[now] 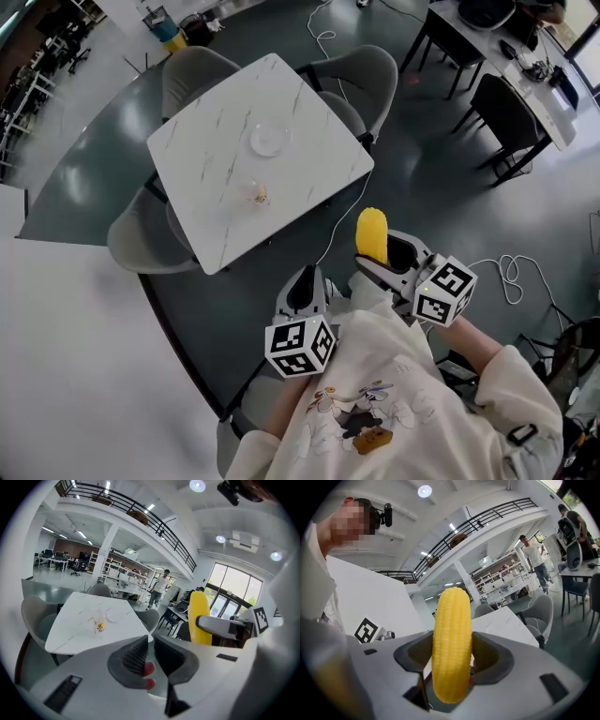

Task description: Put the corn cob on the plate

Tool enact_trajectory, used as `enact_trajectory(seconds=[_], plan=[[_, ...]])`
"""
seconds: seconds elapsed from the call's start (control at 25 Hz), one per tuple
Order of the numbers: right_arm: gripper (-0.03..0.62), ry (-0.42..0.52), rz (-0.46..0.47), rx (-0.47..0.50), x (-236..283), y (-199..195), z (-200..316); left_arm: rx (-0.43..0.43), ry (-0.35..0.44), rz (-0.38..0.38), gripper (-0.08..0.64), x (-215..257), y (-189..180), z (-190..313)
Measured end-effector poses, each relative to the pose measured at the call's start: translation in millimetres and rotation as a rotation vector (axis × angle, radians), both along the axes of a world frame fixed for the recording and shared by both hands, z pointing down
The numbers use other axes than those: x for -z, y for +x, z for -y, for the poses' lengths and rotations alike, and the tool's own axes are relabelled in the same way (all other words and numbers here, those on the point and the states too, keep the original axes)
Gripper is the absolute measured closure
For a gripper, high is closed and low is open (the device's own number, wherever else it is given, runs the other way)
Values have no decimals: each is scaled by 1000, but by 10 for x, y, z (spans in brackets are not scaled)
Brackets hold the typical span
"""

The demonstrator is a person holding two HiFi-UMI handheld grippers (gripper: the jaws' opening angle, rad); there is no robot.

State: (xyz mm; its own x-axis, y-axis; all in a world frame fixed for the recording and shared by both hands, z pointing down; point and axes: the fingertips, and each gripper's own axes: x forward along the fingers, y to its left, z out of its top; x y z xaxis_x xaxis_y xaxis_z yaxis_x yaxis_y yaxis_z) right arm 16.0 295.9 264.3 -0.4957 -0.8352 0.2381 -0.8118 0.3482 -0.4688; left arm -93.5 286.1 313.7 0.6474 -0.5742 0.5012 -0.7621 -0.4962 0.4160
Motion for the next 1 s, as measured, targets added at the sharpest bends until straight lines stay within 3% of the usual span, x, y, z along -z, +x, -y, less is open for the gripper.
enact_trajectory(seconds=[0.28, 0.56, 1.0], plan=[[345, -18, -8, -11, -47, -31, 413, -10, -2, 1, 520, 2, 41, 359], [345, -28, -15, 50, -180, 1, 1089, 24, -7, 16, 519, -106, 170, 1035], [345, -65, -56, 180, -355, 369, 2474, 77, -48, 81, 518, -357, 635, 2317]])
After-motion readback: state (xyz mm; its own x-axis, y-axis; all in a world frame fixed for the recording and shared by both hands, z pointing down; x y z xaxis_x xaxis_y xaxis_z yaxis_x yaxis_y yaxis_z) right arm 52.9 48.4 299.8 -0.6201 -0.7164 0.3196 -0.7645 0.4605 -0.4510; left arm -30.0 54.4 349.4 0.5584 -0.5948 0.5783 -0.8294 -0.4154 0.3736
